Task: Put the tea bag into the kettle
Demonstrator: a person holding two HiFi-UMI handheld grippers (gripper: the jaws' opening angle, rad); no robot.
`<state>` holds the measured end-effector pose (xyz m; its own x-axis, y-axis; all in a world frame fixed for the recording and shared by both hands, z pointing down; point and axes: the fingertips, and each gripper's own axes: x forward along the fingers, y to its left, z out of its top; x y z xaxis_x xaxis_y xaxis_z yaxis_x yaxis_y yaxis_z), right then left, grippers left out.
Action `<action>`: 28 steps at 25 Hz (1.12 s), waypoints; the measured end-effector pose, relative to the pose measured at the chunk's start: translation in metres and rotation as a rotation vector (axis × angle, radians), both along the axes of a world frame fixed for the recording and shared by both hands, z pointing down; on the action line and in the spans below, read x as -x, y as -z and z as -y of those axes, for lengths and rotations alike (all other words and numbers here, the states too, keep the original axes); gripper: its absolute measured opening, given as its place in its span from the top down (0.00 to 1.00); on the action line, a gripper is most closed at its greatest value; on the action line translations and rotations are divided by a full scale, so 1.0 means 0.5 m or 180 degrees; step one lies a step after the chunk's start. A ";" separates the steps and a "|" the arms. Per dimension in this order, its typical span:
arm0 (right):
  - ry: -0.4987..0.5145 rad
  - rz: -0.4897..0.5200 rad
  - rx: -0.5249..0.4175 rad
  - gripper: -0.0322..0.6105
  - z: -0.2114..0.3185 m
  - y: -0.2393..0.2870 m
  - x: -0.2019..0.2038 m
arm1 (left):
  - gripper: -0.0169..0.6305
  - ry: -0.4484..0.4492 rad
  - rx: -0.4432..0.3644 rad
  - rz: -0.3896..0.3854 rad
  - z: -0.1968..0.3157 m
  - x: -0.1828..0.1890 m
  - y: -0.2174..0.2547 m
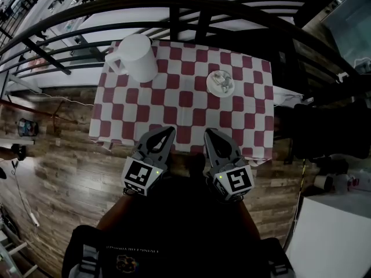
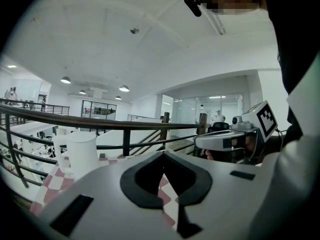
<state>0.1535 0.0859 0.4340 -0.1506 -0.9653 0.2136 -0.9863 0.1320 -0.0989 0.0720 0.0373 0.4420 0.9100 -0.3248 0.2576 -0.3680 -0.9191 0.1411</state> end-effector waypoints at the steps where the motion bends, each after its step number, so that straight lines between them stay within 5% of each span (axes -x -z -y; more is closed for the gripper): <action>1: 0.0004 0.0017 0.0016 0.93 -0.005 -0.001 -0.006 | 0.97 -0.0003 -0.0006 0.0008 -0.004 -0.008 0.000; 28: 0.0213 0.0003 0.0053 0.93 -0.081 -0.021 -0.127 | 0.97 0.0135 -0.0059 0.0033 -0.088 -0.133 -0.013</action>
<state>0.2172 0.1267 0.4444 -0.2148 -0.9494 0.2293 -0.9752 0.1959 -0.1026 0.1387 0.0811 0.4485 0.8926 -0.3679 0.2606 -0.4080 -0.9050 0.1200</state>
